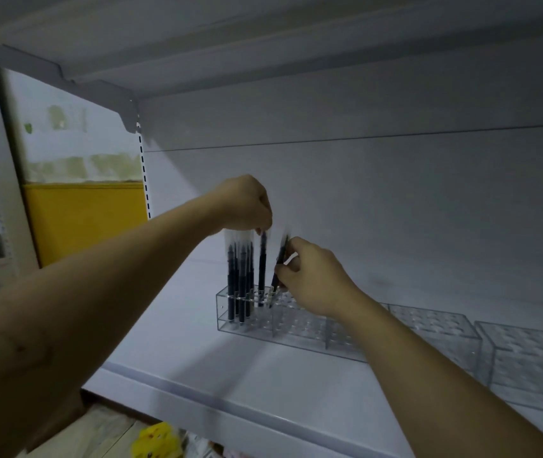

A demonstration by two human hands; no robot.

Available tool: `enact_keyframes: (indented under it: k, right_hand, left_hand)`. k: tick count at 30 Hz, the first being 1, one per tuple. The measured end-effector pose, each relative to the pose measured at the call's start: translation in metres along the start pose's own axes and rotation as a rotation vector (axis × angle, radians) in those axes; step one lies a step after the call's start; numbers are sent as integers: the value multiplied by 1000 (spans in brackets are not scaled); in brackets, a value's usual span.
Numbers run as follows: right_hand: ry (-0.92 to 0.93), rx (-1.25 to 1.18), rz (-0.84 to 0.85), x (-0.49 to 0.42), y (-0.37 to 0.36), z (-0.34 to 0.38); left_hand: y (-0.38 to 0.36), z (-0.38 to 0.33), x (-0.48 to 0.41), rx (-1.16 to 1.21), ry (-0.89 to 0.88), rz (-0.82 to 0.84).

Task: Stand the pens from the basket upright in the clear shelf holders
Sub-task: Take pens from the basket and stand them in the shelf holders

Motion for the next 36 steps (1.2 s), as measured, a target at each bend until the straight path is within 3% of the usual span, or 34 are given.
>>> enact_keyframes:
  k: [14,20,24,36]
  right_hand:
    - [-20,204,45,-2,-5,10]
    - [-68,168,26,1,-4,7]
    - [-83,113,-3,3,-6,4]
    - [-104,37,-25,-9,-24,8]
  left_hand:
    - [-7,18,14,112,-62,1]
    - [-15,18,19,148,-153,-40]
    - [-16,29,29,296,-204,-75]
    - [-13,64,29,262,-202,-152]
Point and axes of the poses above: each hand's wrist, its own x-axis away from the middle knuckle, its own y-axis out of the back of the hand, z = x × y, the point moved 5 cm from there along -x, towards the middle knuckle, and after that the axes turned 1 degree about -y, right-handed, at the moved point
